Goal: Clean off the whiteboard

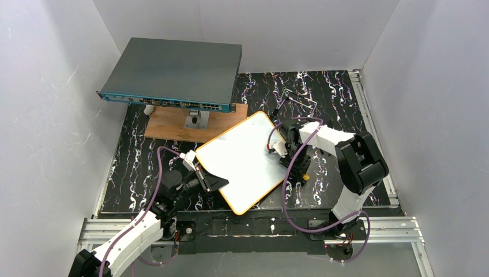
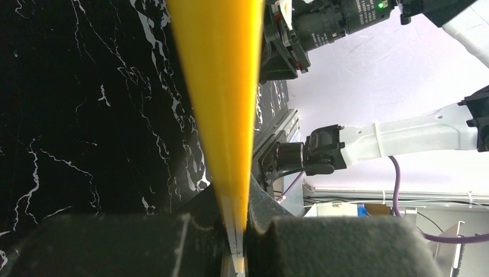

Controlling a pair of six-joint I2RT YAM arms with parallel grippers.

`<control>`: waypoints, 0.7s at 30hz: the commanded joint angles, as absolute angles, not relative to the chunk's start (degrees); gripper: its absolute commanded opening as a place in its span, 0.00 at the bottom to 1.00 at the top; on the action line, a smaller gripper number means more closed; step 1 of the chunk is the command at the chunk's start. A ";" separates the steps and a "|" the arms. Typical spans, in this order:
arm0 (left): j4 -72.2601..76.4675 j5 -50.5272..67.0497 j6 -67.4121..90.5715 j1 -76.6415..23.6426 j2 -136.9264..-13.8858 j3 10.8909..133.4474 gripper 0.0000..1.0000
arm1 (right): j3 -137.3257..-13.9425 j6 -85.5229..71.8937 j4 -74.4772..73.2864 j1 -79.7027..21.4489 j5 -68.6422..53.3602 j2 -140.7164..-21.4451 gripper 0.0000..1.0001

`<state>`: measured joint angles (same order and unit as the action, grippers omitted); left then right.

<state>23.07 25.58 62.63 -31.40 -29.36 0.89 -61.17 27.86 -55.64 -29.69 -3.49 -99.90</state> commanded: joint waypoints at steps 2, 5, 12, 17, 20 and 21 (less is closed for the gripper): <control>28.76 28.43 61.09 -31.65 -27.80 3.17 0.00 | -65.21 25.69 -54.29 -35.69 -9.39 -99.32 0.01; 29.21 28.56 61.16 -31.64 -28.20 3.16 0.00 | -64.86 24.42 -54.10 -39.38 -10.36 -100.32 0.01; 28.54 28.40 61.10 -31.65 -27.13 3.09 0.00 | -63.19 21.67 -53.77 -46.54 -12.54 -100.02 0.01; 27.56 28.30 61.00 -31.65 -25.87 2.99 0.00 | -62.05 21.27 -52.74 -42.21 -7.19 -100.35 0.01; 27.31 28.30 61.00 -31.64 -25.57 2.99 0.00 | -62.19 21.92 -52.28 -36.39 -4.69 -100.75 0.01; 27.44 28.30 61.06 -31.64 -25.62 2.99 0.00 | -62.41 22.34 -52.29 -34.77 -3.94 -101.03 0.01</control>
<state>21.17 25.15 62.43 -31.24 -27.49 0.89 -63.16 22.22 -56.27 -41.34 -7.75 -99.15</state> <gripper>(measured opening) 0.046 0.335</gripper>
